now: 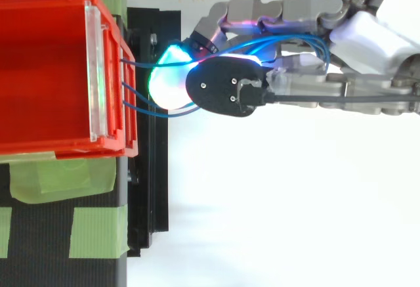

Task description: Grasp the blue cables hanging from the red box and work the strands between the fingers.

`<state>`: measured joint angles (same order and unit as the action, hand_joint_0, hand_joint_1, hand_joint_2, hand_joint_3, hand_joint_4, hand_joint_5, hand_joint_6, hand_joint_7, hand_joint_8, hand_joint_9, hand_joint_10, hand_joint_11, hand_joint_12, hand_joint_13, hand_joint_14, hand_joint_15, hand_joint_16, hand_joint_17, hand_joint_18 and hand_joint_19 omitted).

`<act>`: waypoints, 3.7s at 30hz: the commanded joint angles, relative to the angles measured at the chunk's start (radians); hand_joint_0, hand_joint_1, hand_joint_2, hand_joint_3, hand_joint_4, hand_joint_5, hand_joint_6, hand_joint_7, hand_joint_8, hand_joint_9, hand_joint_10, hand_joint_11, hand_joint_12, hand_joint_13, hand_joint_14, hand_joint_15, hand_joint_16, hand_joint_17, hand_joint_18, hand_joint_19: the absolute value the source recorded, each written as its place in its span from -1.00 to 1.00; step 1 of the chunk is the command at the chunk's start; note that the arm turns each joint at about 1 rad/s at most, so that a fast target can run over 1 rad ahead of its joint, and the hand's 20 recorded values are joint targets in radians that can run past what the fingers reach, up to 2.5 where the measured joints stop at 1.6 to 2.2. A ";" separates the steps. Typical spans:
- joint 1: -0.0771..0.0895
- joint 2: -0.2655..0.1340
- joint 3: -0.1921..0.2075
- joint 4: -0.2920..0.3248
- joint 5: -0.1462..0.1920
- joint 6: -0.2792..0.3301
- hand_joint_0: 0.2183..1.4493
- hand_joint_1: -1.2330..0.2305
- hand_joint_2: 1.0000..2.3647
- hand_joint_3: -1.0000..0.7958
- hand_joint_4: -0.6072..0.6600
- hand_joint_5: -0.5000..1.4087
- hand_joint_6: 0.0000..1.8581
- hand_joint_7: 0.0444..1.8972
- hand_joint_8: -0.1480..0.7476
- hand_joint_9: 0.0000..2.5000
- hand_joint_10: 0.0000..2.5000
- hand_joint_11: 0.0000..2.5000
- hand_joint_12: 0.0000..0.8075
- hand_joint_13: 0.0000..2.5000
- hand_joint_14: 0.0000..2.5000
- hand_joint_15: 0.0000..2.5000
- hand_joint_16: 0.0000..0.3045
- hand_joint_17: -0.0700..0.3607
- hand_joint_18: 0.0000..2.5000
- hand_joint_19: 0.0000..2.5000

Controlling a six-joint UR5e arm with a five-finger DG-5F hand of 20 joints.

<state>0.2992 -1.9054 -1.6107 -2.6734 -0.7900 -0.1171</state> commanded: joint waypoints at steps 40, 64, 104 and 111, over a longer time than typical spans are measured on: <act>0.046 -0.004 -0.080 0.072 0.000 0.083 -0.22 -0.17 -0.99 -0.78 0.40 0.01 -0.98 0.38 0.30 -0.70 1.00 1.00 0.19 -0.92 1.00 0.53 -0.59 -0.02 -0.60 -0.44; 0.044 -0.006 -0.080 0.038 0.141 0.007 -0.26 -0.13 -1.00 -1.00 0.44 0.00 -0.98 0.39 0.33 -0.66 1.00 1.00 0.24 -0.85 1.00 0.47 -0.56 0.02 -0.51 -0.52; 0.086 -0.008 -0.080 0.104 0.192 -0.142 0.08 -0.27 -1.00 -0.96 0.35 0.09 -0.99 0.53 0.30 -0.57 1.00 1.00 0.16 -0.73 1.00 0.48 -0.64 -0.11 -0.38 -0.31; 0.094 -0.008 -0.081 0.104 0.199 -0.157 0.07 -0.26 -0.99 -0.85 0.32 0.12 -1.00 0.64 0.29 -0.54 1.00 1.00 0.18 -0.70 1.00 0.50 -0.64 -0.10 -0.35 -0.30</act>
<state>0.3891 -1.9128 -1.6910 -2.5692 -0.5946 -0.2694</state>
